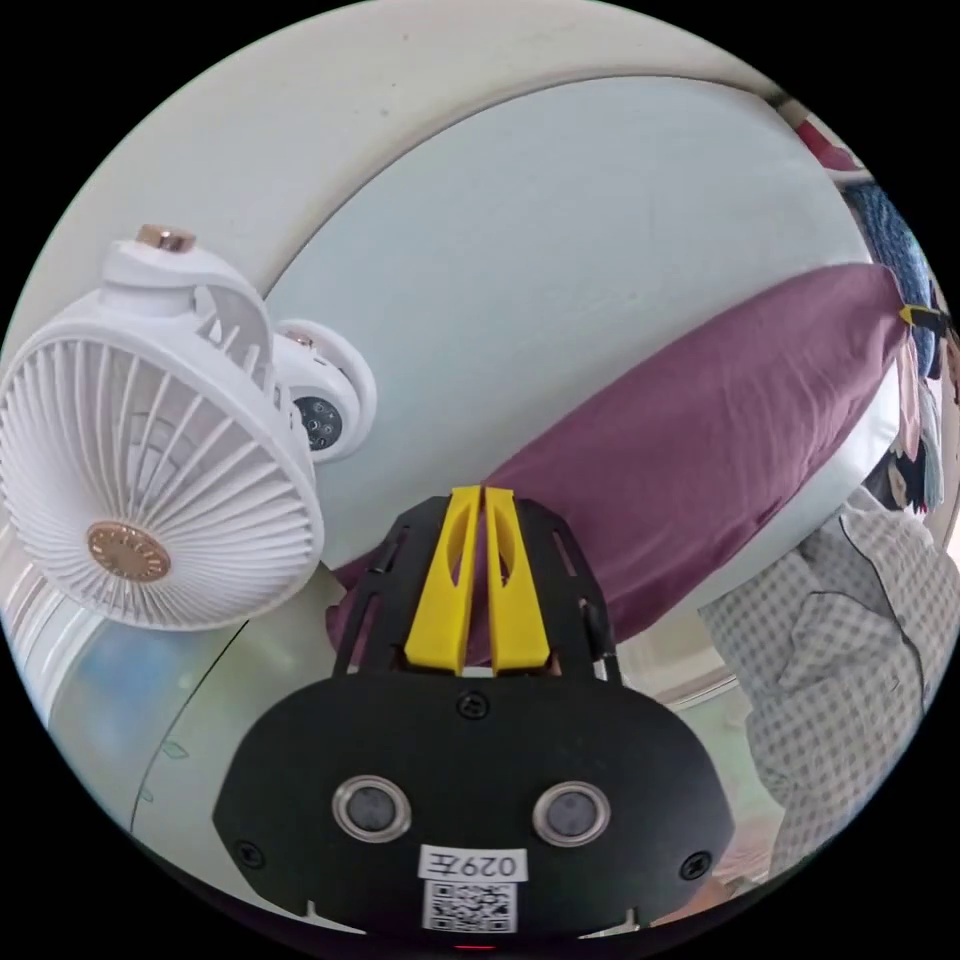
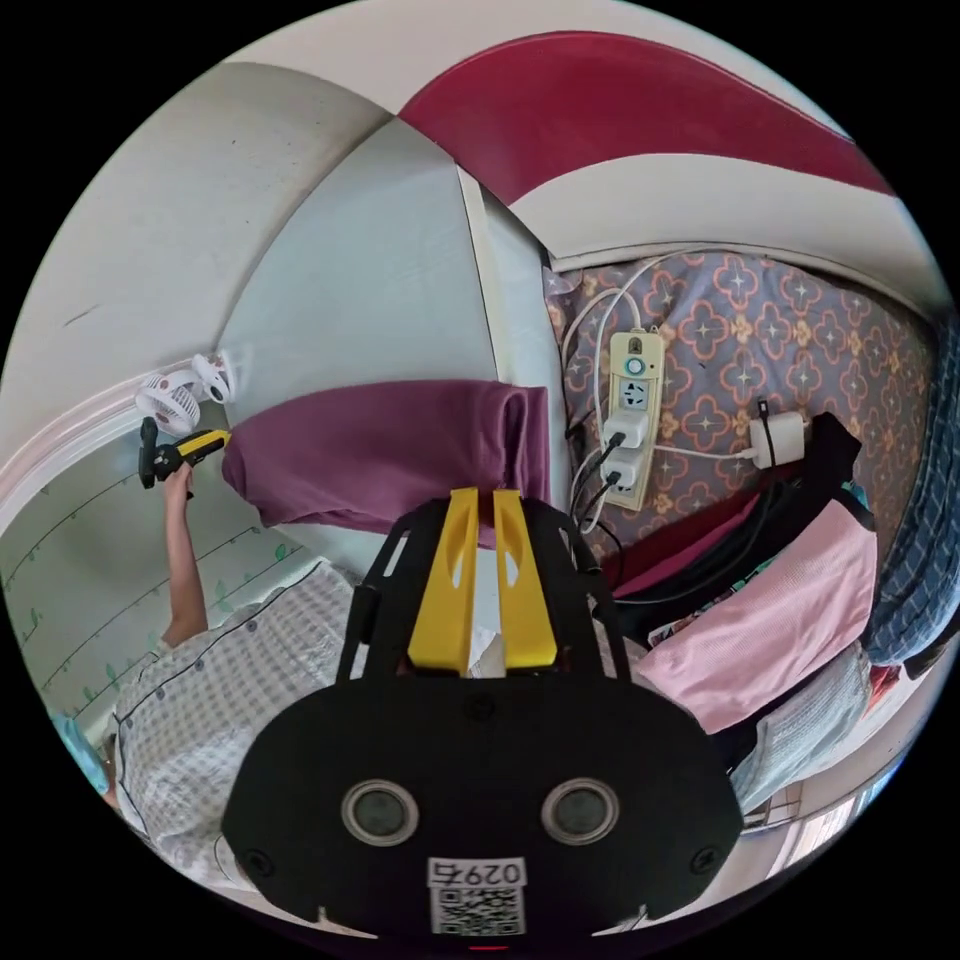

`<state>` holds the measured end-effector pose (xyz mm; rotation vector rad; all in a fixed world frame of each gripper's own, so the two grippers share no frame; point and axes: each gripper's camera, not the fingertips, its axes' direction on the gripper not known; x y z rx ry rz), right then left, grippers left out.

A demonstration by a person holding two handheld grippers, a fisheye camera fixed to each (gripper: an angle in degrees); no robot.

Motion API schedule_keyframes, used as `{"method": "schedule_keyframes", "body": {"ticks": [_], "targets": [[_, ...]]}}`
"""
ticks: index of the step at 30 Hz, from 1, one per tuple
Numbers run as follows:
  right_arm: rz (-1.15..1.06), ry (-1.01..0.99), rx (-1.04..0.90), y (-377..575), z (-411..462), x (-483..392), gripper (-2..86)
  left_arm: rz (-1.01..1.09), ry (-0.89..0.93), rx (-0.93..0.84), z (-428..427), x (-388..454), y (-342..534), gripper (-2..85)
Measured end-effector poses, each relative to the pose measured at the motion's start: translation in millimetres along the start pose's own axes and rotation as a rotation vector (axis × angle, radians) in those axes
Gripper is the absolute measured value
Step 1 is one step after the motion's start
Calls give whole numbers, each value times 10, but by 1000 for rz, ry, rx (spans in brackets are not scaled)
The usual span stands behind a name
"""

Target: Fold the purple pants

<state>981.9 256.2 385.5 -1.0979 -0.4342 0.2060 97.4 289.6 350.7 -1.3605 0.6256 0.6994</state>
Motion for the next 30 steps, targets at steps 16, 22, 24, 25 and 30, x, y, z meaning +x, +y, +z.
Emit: {"method": "schedule_keyframes", "body": {"ticks": [16, 22, 24, 25, 30], "targets": [[79, -104, 148, 400, 149, 558, 40, 188, -176, -15, 727, 1470, 985, 78], [92, -74, 155, 334, 73, 536, 3, 183, -88, -34, 924, 1206, 922, 89], [76, -68, 175, 362, 13, 494, 0, 201, -37, -33, 927, 1124, 933, 44], [66, -65, 179, 388, -32, 461, -1, 200, -45, -20, 878, 1068, 973, 8], [27, -90, 195, 509, -186, 323, -3, 93, 34, 80, 613, 661, 1229, -8]]}}
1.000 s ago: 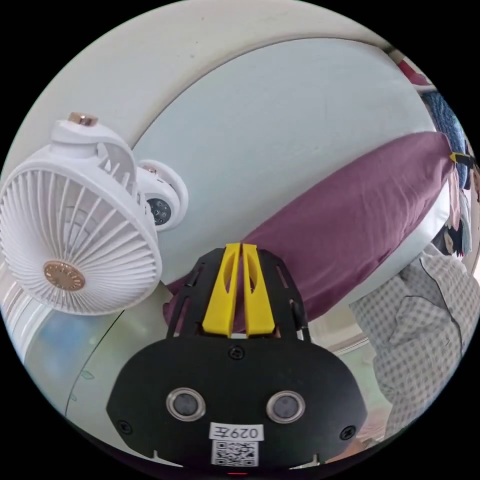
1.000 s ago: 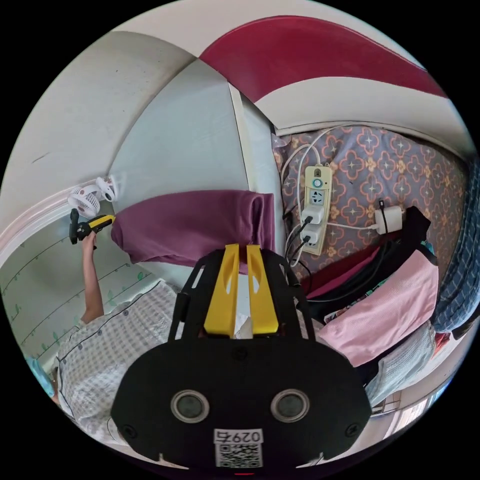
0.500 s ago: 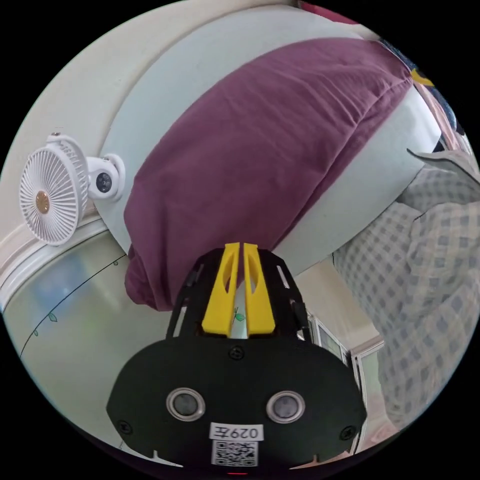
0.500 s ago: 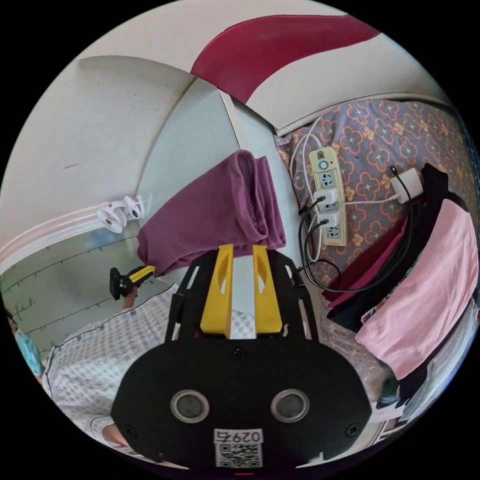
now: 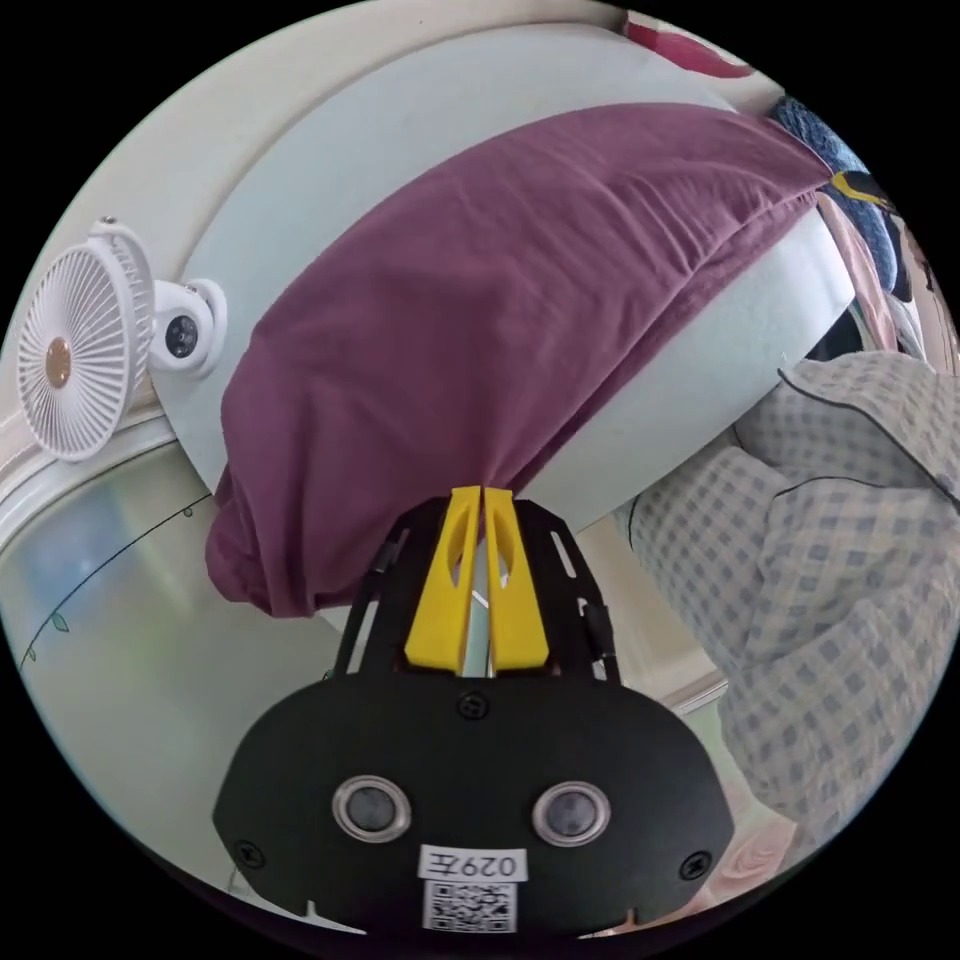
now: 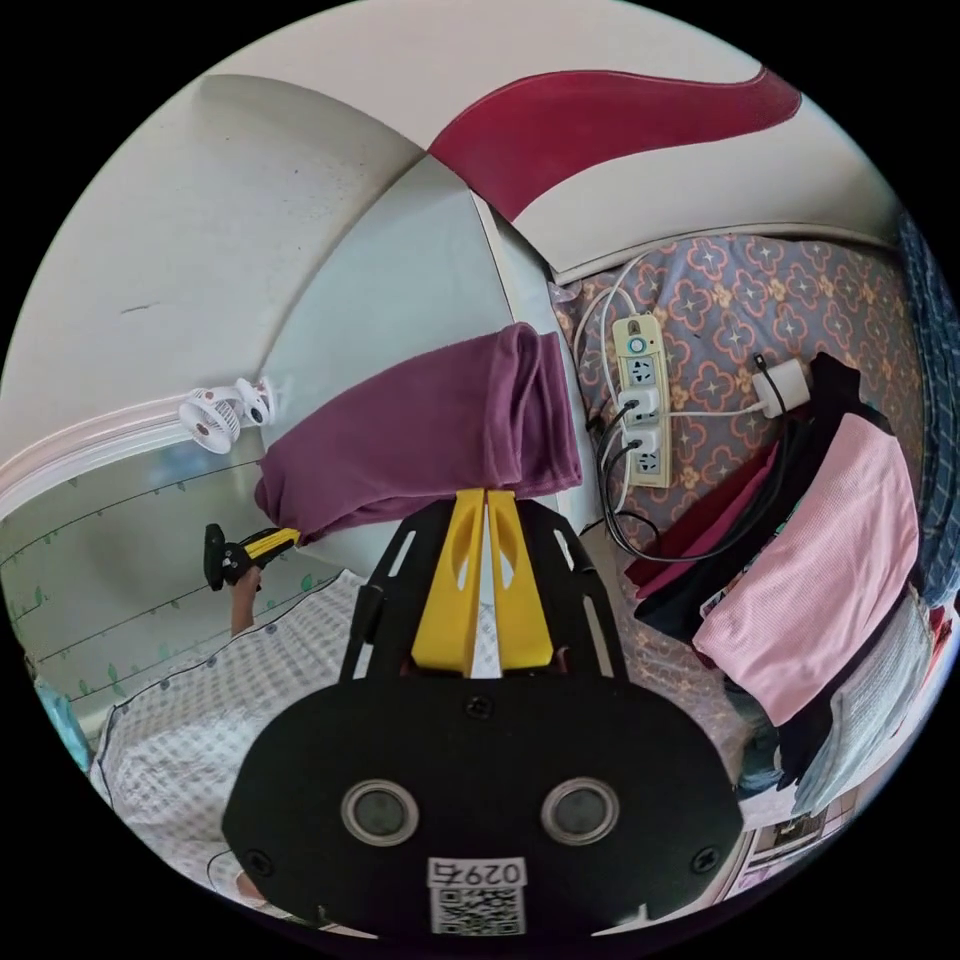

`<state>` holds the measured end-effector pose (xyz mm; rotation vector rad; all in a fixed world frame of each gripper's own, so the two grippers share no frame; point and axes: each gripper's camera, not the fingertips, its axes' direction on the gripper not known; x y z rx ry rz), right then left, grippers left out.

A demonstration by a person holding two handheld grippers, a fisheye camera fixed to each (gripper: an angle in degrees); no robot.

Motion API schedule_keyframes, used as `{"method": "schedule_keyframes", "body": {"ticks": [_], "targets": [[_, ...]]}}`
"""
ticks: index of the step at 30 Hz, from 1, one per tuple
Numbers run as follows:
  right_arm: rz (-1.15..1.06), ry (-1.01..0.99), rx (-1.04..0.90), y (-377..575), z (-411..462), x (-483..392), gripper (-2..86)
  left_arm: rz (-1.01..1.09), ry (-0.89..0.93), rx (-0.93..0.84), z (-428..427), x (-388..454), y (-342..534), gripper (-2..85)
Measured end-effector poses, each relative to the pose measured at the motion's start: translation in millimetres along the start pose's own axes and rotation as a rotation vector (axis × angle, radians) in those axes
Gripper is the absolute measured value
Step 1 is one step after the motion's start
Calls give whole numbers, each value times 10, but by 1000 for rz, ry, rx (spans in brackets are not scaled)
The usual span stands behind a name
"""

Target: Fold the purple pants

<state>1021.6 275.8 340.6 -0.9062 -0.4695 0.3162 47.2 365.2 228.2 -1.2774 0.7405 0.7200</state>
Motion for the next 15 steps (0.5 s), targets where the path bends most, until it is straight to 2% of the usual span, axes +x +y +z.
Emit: {"method": "schedule_keyframes", "body": {"ticks": [3, 7, 10, 15], "targets": [[24, -4, -117, -53, 153, 37, -3, -191, 159, 77, 21, -408, 173, -9], [45, 79, -118, -210, 326, 110, -4, -309, 421, 76, 273, -827, 346, -10], [64, 76, -153, -401, 463, 186, -4, -265, 492, 13, 455, -913, 380, -9], [52, 28, -194, -537, 462, 151, -3, -156, 459, -32, 483, -922, 423, -9]]}}
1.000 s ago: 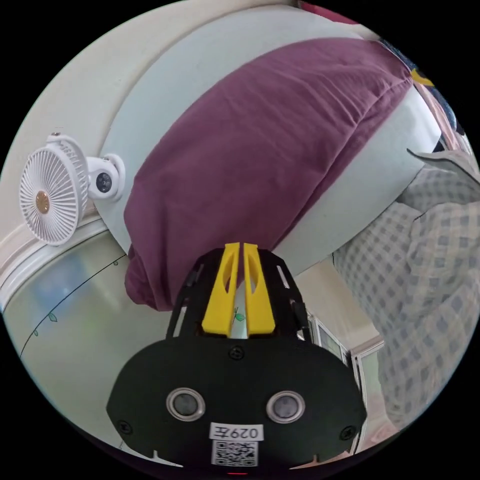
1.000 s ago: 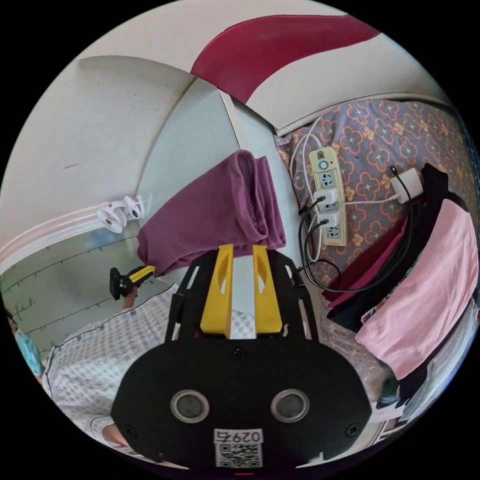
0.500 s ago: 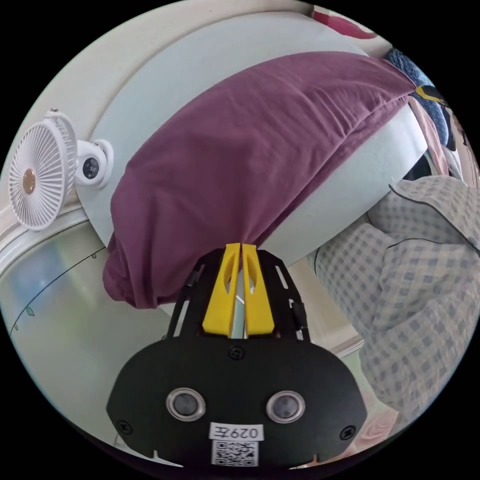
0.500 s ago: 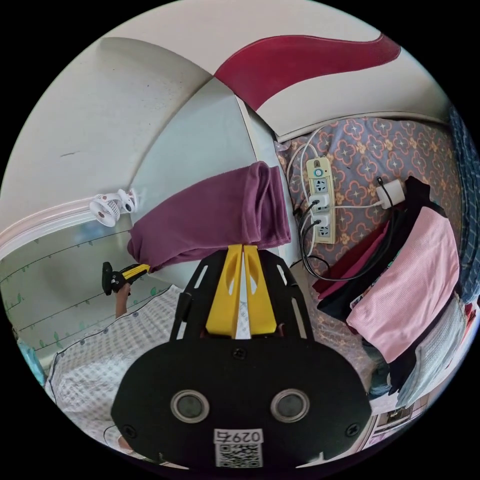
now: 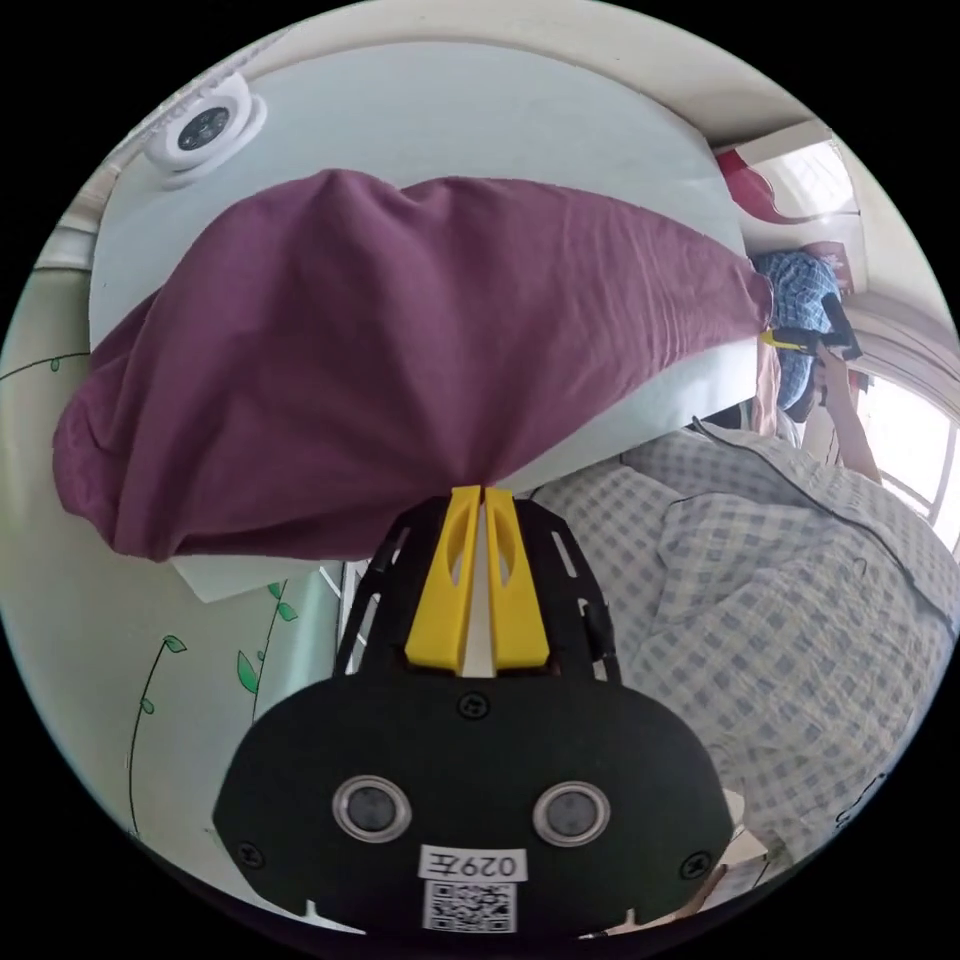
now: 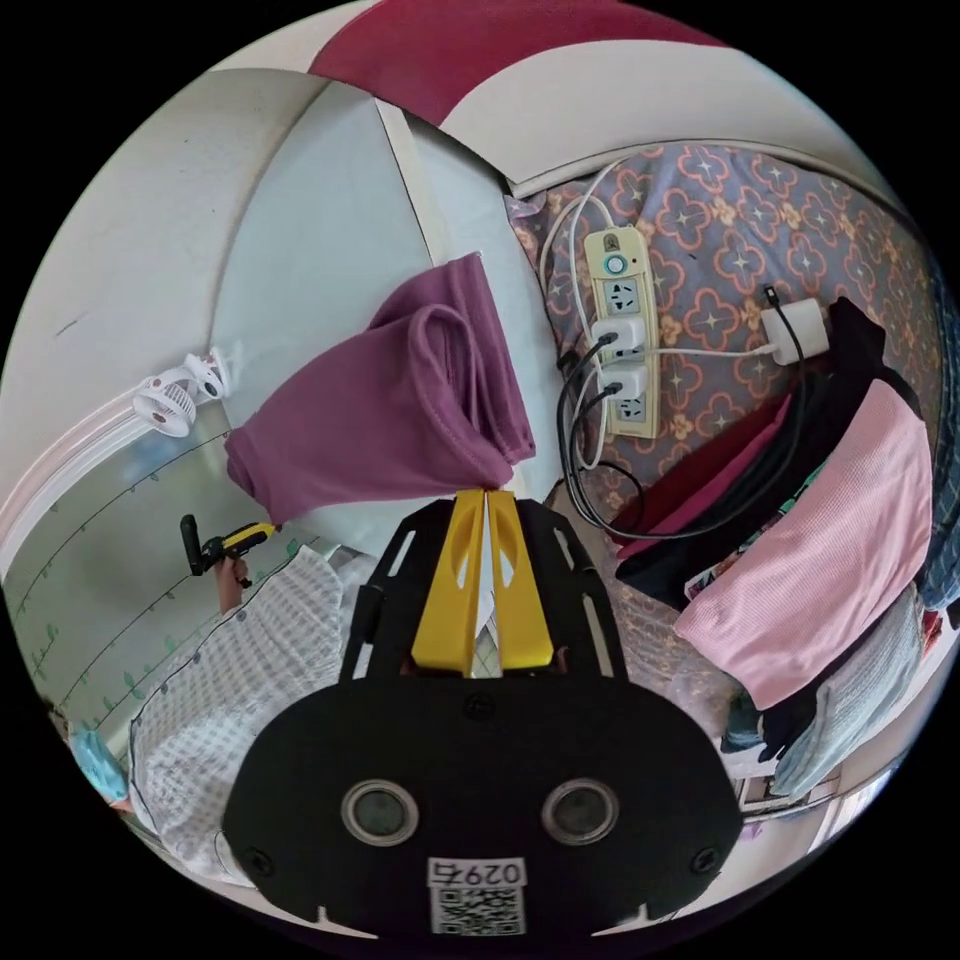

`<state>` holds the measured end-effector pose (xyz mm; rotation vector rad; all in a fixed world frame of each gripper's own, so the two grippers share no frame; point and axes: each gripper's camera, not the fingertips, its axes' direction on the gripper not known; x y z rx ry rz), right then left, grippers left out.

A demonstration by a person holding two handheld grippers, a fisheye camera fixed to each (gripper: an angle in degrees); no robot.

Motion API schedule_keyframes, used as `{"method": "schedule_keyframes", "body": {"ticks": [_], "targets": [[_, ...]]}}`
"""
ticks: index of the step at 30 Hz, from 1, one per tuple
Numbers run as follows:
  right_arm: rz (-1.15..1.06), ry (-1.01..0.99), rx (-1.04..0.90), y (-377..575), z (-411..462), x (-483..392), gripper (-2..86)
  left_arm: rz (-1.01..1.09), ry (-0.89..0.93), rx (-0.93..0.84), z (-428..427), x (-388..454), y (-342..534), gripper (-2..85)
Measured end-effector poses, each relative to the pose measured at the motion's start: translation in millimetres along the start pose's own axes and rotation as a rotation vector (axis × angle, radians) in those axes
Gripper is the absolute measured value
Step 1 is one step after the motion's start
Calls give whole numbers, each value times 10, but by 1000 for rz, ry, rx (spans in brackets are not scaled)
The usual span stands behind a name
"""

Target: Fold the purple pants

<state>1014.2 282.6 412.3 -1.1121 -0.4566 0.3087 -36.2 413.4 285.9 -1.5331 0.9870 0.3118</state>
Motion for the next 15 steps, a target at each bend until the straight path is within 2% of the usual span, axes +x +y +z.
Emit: {"method": "schedule_keyframes", "body": {"ticks": [3, 8, 12, 14, 15], "targets": [[10, 80, 87, 94, -203, -112, -1, -72, -71, 16, -124, -113, 133, -9], [-143, 19, 242, 16, -375, -528, 1, -152, -134, 136, -267, -179, 217, -10], [-304, 113, 135, -538, 25, -1116, -4, -155, -228, 140, -76, -9, -271, -10], [-311, 179, 37, -807, 266, -1283, -5, -141, -321, 94, 86, 108, -537, -10], [-304, 243, -21, -938, 376, -1346, -5, -128, -389, 13, 247, 162, -686, -10]]}}
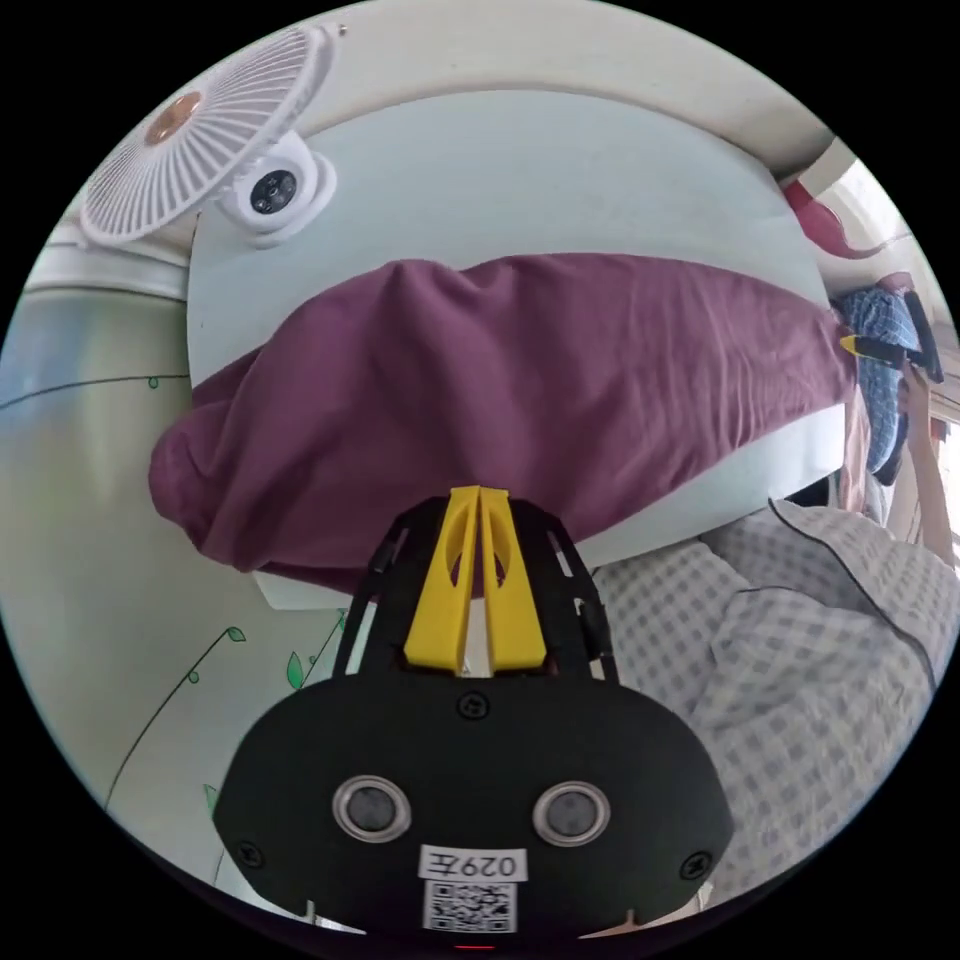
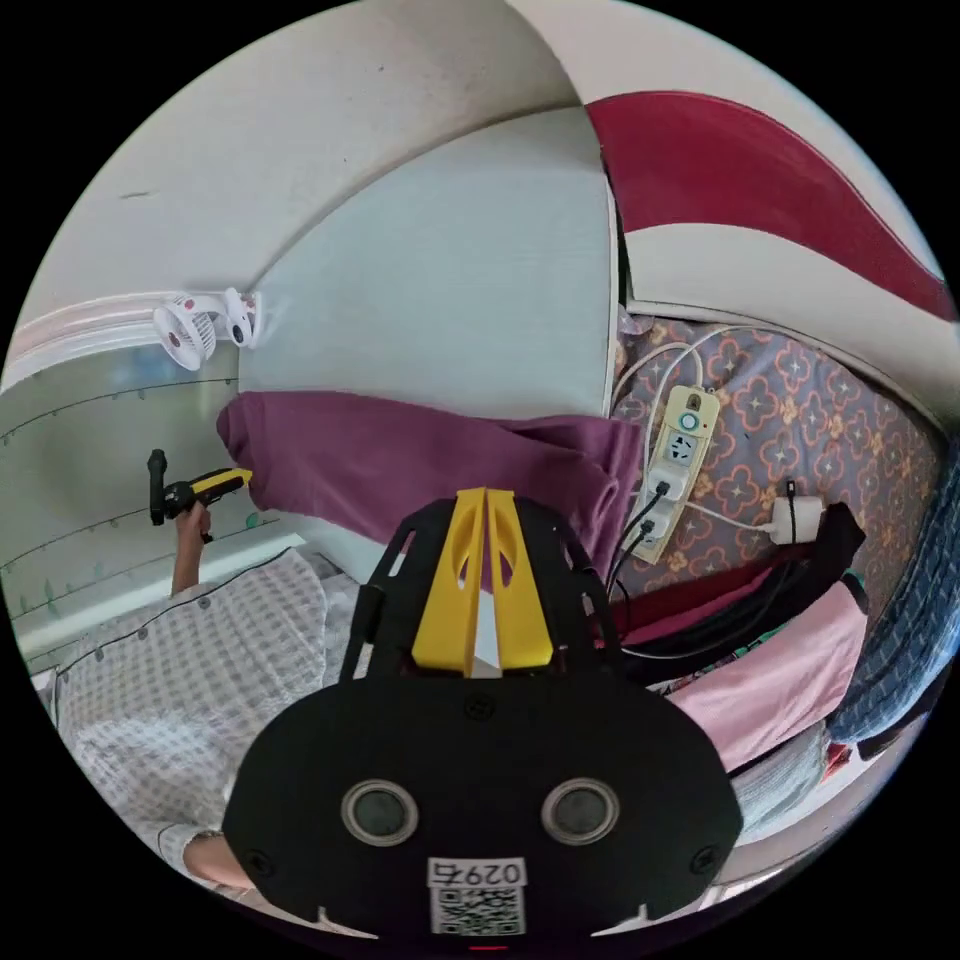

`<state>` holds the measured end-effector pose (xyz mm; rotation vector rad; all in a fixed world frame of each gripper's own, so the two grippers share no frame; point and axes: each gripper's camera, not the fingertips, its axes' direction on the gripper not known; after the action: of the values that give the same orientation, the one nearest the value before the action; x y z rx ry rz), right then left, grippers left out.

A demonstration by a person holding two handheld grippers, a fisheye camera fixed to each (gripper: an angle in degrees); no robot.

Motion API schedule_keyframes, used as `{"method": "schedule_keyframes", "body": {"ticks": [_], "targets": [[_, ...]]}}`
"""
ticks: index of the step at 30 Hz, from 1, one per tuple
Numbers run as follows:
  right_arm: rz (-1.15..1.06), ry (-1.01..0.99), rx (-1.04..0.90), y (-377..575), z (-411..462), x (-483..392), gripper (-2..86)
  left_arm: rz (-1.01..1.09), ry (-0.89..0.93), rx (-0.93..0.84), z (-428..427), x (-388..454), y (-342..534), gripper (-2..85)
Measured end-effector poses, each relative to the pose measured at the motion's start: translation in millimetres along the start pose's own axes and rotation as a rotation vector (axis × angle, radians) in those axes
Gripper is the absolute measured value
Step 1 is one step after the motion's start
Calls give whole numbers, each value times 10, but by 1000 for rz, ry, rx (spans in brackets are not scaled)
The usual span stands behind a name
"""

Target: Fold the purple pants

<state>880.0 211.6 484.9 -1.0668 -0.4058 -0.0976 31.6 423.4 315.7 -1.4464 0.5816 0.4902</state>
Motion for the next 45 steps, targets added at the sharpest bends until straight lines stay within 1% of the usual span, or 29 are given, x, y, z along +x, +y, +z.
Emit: {"method": "schedule_keyframes", "body": {"ticks": [1, 2, 3, 4, 6, 7, 9, 12, 16, 17, 19, 20, 21, 22, 24, 25, 27, 28, 29, 31, 33, 35, 36, 37, 38, 40, 41, 43, 45], "targets": [[27, -22, 26, -69, -44, 23, -5, 16, -67, -68, 151, 92, -74, -10], [66, -26, 51, -81, -81, 59, -5, 18, -87, -92, 221, 121, -83, -10], [160, 9, 111, -69, -188, 135, -5, 2, -96, -30, 194, 148, -39, -10], [212, 81, 186, -33, -319, 150, -5, -27, -70, -26, 232, 133, -9, -10], [173, 84, 281, -39, -474, 69, -5, -75, -24, 11, 259, 93, 29, -10], [129, 29, 283, -128, -496, 1, -5, -100, 0, 16, 280, 78, 24, -10], [76, 6, 212, -354, -408, -137, -6, -116, 14, -5, 312, 92, -31, -10], [24, 109, 34, -784, -69, -406, -6, -93, -32, -67, 368, 229, -167, -10], [61, 109, 134, -1109, -40, -474, -6, -40, -164, -94, 449, 520, -263, -10], [75, 84, 135, -1153, -36, -440, -6, -35, -180, -95, 461, 562, -270, -10], [136, -39, 130, -1296, 12, -286, -6, -26, -241, -96, 509, 719, -289, -10], [155, -36, 146, -1308, 15, -267, -6, -25, -254, -93, 521, 755, -289, -10], [191, 17, 159, -1325, 17, -272, -6, -25, -276, -84, 542, 818, -281, -10], [194, 151, 171, -1330, 18, -368, -6, -24, -291, -69, 557, 873, -266, -10], [103, 233, 201, -1329, 58, -606, -6, -34, -302, -47, 576, 935, -249, -10], [0, 172, 212, -1348, 119, -781, -6, -38, -306, -38, 588, 972, -246, -10], [-104, 117, 195, -1438, 269, -1027, -6, -36, -313, -37, 605, 1025, -261, -10], [-139, 135, 174, -1542, 402, -1177, -6, -34, -317, -40, 614, 1057, -277, -10], [-152, 147, 160, -1608, 477, -1242, -6, -31, -319, -42, 619, 1072, -287, -10], [-177, 177, 50, -1918, 846, -1399, -5, -13, -318, -60, 634, 1122, -332, -10], [-165, 210, 84, -2026, 810, -1420, -5, 5, -308, -78, 643, 1148, -359, -10], [-108, 133, 84, -2120, 724, -1312, -5, 23, -298, -95, 651, 1173, -384, -10], [-38, 117, 114, -2137, 647, -1237, -5, 30, -292, -106, 656, 1190, -402, -10], [-2, 197, 156, -2112, 565, -1252, -5, 30, -288, -113, 659, 1208, -413, -10], [-21, 221, 173, -2093, 532, -1295, -5, 30, -287, -117, 661, 1220, -416, -10], [-147, 94, 166, -2041, 499, -1507, -5, 24, -289, -129, 615, 1287, -427, -10], [-167, 90, 151, -2032, 519, -1570, -5, 21, -291, -110, 563, 1313, -429, -10], [-189, 259, 101, -2018, 661, -1793, -5, 11, -283, 39, 231, 1458, -449, -10], [-206, 273, 56, -2049, 790, -1867, -6, 41, -258, 129, -13, 1605, -524, -10]]}}
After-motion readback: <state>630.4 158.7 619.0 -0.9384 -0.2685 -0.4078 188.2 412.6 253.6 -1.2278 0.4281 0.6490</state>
